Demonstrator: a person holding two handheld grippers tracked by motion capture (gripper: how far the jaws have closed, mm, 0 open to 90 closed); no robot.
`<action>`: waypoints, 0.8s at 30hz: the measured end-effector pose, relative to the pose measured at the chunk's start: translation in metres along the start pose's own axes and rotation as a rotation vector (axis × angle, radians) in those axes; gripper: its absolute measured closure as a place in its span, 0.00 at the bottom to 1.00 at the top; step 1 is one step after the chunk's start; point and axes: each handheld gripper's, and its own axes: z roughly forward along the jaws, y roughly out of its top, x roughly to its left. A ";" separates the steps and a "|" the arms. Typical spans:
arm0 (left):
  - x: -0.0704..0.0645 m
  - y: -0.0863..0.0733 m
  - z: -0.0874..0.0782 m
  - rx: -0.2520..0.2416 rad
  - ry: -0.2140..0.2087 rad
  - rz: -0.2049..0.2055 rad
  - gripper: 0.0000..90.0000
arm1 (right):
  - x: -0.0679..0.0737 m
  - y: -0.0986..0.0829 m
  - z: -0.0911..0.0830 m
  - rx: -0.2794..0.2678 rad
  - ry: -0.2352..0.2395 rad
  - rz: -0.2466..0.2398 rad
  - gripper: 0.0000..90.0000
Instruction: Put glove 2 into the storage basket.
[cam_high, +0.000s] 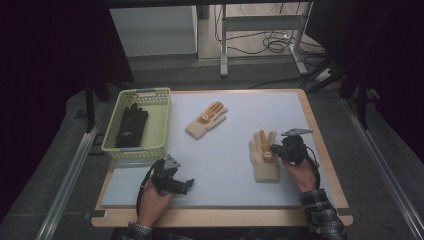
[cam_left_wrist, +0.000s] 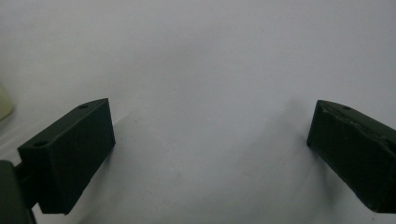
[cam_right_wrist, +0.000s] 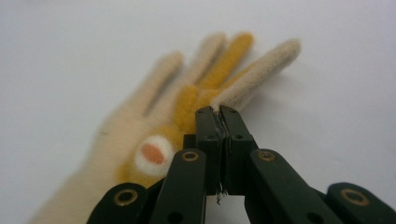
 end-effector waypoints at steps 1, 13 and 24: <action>0.000 0.000 0.000 0.000 0.000 -0.001 0.01 | 0.005 0.004 -0.004 -0.005 0.006 -0.010 0.96; 0.000 0.000 0.000 -0.003 0.000 -0.003 0.01 | 0.071 0.042 -0.002 -0.006 0.109 -0.135 0.94; 0.000 0.000 0.000 -0.001 0.001 0.007 0.02 | 0.124 0.058 0.014 -0.002 0.179 -0.254 0.79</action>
